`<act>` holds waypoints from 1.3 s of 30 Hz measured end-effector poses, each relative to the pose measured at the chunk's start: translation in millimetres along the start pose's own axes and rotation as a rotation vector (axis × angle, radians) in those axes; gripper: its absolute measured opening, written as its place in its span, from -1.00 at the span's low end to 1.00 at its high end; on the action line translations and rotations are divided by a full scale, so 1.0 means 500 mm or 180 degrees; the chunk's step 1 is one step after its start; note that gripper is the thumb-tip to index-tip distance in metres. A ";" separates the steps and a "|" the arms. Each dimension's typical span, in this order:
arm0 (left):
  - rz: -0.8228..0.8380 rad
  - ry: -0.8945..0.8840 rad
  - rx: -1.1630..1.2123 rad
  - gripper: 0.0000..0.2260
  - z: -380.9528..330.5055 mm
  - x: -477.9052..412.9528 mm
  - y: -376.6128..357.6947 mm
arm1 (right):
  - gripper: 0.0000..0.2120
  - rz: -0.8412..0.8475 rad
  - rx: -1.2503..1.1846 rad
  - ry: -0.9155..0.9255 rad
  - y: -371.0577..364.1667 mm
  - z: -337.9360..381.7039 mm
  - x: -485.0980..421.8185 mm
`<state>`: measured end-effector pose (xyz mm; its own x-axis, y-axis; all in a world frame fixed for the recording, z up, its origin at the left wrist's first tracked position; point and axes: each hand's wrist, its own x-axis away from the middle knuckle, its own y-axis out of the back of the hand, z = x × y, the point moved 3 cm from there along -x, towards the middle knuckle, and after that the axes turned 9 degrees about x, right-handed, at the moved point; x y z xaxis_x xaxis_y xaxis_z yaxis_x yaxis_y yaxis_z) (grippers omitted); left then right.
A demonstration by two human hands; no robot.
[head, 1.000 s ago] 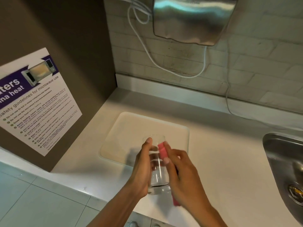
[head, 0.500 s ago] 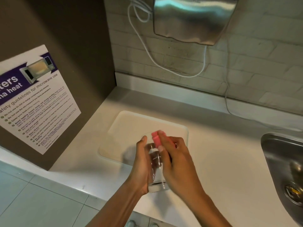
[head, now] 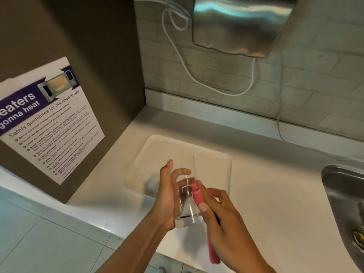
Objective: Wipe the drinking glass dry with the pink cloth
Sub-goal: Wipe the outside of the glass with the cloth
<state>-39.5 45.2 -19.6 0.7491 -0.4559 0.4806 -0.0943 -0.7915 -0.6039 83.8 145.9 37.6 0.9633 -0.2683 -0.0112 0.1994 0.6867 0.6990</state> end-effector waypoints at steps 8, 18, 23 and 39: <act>-0.0037 0.0106 0.0203 -0.35 0.004 -0.012 0.009 | -0.52 0.0022 0.0360 0.0240 -0.006 0.022 0.003; -0.0060 0.0263 0.0511 -0.31 0.010 -0.017 0.011 | -0.56 -0.0051 0.0177 0.0080 -0.014 0.019 0.011; -0.0197 0.0431 0.0477 -0.21 0.025 -0.002 0.007 | -0.71 0.0096 -0.0146 -0.0277 -0.001 0.010 -0.029; -0.0273 0.0777 0.0544 -0.23 0.011 0.007 -0.029 | -0.66 -0.0145 -0.0269 0.0003 0.019 0.008 -0.015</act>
<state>-32.1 57.3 -12.8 0.5680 -0.4912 0.6604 0.0894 -0.7608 -0.6428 78.0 151.9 47.1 0.9530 -0.2999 -0.0424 0.2575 0.7284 0.6349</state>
